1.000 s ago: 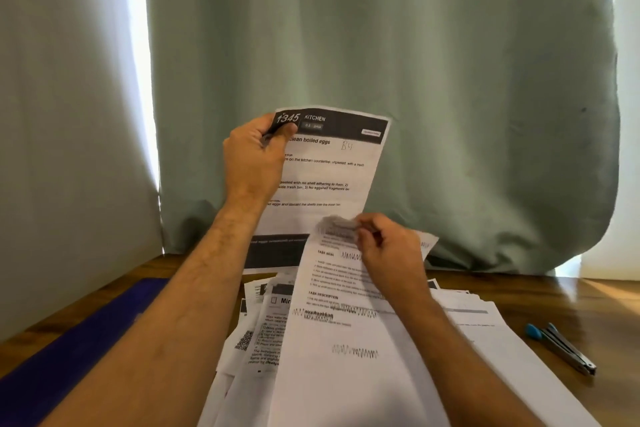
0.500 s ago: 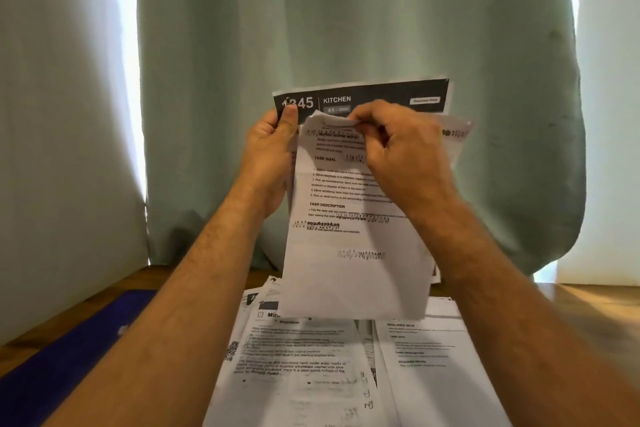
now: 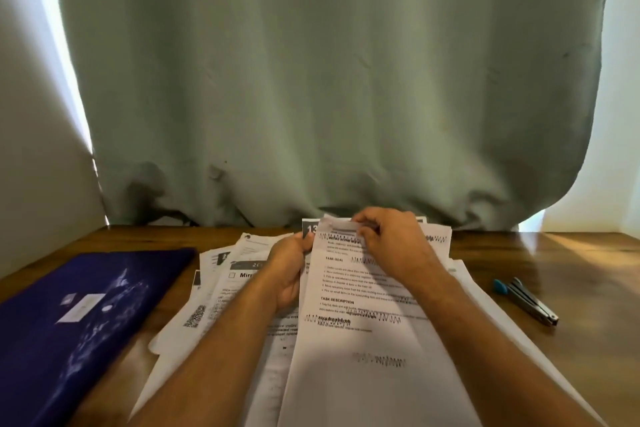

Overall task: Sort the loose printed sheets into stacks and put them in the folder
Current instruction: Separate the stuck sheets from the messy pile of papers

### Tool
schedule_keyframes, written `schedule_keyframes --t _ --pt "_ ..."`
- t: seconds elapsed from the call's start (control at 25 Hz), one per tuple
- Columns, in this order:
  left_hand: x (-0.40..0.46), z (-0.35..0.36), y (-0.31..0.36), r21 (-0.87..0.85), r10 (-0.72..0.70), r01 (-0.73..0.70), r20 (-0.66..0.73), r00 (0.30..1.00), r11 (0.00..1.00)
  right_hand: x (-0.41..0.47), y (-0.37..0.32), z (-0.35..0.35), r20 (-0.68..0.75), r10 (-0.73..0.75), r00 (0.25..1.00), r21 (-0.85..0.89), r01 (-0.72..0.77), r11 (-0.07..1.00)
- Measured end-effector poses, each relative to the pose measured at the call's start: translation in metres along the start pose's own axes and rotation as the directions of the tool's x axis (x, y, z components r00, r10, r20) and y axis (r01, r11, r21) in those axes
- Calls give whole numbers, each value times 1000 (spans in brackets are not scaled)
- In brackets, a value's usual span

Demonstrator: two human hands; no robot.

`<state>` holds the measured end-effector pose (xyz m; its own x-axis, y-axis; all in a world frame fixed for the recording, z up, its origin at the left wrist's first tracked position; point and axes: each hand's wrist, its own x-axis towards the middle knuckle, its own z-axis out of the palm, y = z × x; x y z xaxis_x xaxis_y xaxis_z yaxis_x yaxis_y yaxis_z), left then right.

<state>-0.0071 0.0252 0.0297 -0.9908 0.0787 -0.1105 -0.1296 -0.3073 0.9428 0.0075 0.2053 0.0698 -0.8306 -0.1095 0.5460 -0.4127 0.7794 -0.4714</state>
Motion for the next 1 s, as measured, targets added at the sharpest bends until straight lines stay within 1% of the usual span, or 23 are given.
schedule_keyframes --t 0.08,0.12,0.24,0.32,0.4,0.44,0.52,0.6,0.68,0.72,0.84,1.0 --pt "9 -7 -23 24 -72 73 -25 997 997 -8 21 24 68 79 995 11 -80 997" --pt "14 -9 -30 55 -85 87 -36 996 995 -9 27 33 96 103 990 12 -104 994" --pt "19 -6 -38 136 -66 79 -95 993 988 -10 36 47 146 135 980 28 -140 990" --pt "18 -2 -39 116 -70 83 -114 991 990 -9 39 52 145 148 978 21 -153 988" --pt "17 -2 -40 80 -71 80 -109 992 994 -8 39 55 127 145 981 22 -149 989" --pt "15 -3 -40 69 -65 71 -86 994 995 -7 38 55 123 137 983 31 -142 989" --pt "13 -3 -40 84 -40 44 -50 998 995 -3 33 56 129 113 985 51 -120 991" --pt "13 -3 -40 106 -9 16 -61 998 994 3 29 58 142 99 985 55 -108 993" --pt "11 -3 -39 96 11 -5 -63 998 995 6 27 61 158 115 981 59 -126 990" --pt "10 -2 -39 104 17 -11 -65 998 995 6 28 63 162 125 979 67 -137 988" --pt "11 -3 -41 203 64 -42 -103 993 978 3 29 67 186 122 975 67 -136 988" --pt "13 -3 -44 240 104 -78 -95 990 968 4 30 68 218 86 972 -24 -83 996"
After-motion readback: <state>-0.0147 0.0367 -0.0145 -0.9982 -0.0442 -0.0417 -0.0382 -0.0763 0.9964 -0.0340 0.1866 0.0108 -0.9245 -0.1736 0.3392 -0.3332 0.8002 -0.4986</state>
